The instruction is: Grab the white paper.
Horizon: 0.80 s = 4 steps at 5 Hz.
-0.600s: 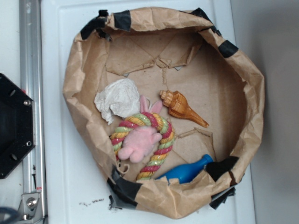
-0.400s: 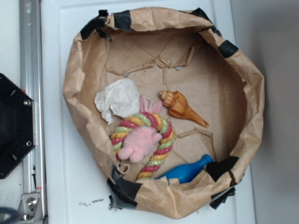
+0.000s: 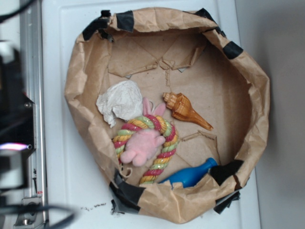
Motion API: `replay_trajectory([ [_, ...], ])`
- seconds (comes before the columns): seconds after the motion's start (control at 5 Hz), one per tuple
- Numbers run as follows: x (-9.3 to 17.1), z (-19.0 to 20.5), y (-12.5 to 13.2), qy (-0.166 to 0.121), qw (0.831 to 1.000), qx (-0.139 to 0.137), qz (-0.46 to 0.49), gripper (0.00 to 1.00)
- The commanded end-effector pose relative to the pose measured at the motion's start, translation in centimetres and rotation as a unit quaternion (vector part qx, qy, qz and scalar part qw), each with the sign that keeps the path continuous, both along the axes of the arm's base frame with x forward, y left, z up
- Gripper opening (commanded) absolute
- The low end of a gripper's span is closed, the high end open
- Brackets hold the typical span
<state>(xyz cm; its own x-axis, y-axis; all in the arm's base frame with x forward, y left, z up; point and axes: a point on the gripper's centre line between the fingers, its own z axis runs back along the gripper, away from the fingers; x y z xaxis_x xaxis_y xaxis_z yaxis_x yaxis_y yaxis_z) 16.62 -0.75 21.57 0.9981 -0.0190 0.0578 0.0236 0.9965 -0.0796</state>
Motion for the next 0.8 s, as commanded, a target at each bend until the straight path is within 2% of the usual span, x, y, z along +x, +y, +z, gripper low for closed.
replay_trajectory([
  [0.0, 7.2, -4.7, 1.2, -0.002, 0.999, 0.027, -0.037, 1.0],
  [0.2, 7.4, -10.0, 2.7, 0.063, 0.994, 0.008, -0.094, 1.0],
  [0.4, 6.3, -14.2, 3.9, 0.098, 0.986, 0.021, -0.137, 1.0],
  [0.6, 5.1, -18.4, 3.8, 0.115, 0.976, 0.058, -0.176, 1.0],
])
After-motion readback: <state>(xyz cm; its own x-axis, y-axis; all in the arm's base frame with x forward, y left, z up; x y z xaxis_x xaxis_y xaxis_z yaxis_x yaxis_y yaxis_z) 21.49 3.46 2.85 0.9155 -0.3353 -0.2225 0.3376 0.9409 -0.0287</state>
